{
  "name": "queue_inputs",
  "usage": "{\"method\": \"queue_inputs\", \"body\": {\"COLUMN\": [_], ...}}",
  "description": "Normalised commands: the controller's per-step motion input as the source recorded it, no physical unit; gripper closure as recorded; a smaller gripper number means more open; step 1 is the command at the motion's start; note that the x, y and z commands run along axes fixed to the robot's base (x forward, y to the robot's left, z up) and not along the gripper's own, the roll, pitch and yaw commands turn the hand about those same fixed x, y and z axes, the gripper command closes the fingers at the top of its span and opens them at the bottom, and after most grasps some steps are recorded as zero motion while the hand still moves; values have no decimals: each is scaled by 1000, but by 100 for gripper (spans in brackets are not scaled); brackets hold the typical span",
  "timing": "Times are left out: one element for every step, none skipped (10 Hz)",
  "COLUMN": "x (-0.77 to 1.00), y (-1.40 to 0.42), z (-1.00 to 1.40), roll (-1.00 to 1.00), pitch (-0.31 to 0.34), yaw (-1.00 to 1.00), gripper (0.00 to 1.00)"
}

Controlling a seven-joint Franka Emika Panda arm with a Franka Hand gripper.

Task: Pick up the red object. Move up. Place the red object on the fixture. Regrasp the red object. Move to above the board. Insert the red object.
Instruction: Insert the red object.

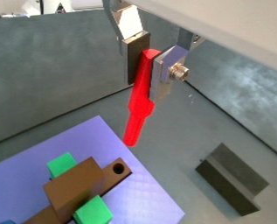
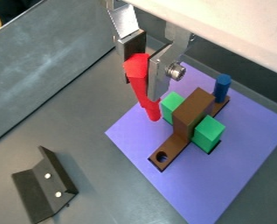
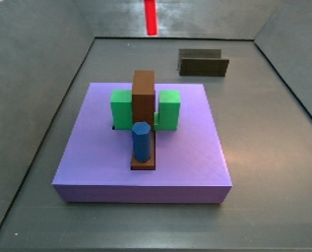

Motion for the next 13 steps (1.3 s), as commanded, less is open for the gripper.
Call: {"method": "queue_inputs", "body": {"x": [137, 451, 131, -71, -169, -309, -300, -349, -174, 0, 120, 380, 469], "y": [-143, -251, 0, 109, 117, 131, 74, 0, 0, 0, 0, 0, 0], "z": [0, -234, -597, -626, -646, -526, -594, -506, -477, -349, -240, -91, -6], "roll": [500, 500, 299, 244, 257, 299, 210, 140, 237, 421, 460, 463, 431], "pitch": [19, 87, 70, 50, 13, 14, 74, 57, 50, 90, 129, 263, 297], "yaw": [86, -123, -426, -286, -189, -91, -114, -197, -200, -220, -274, -191, -83], "gripper": [100, 100, 100, 100, 100, 100, 100, 100, 100, 100, 100, 100, 100]}}
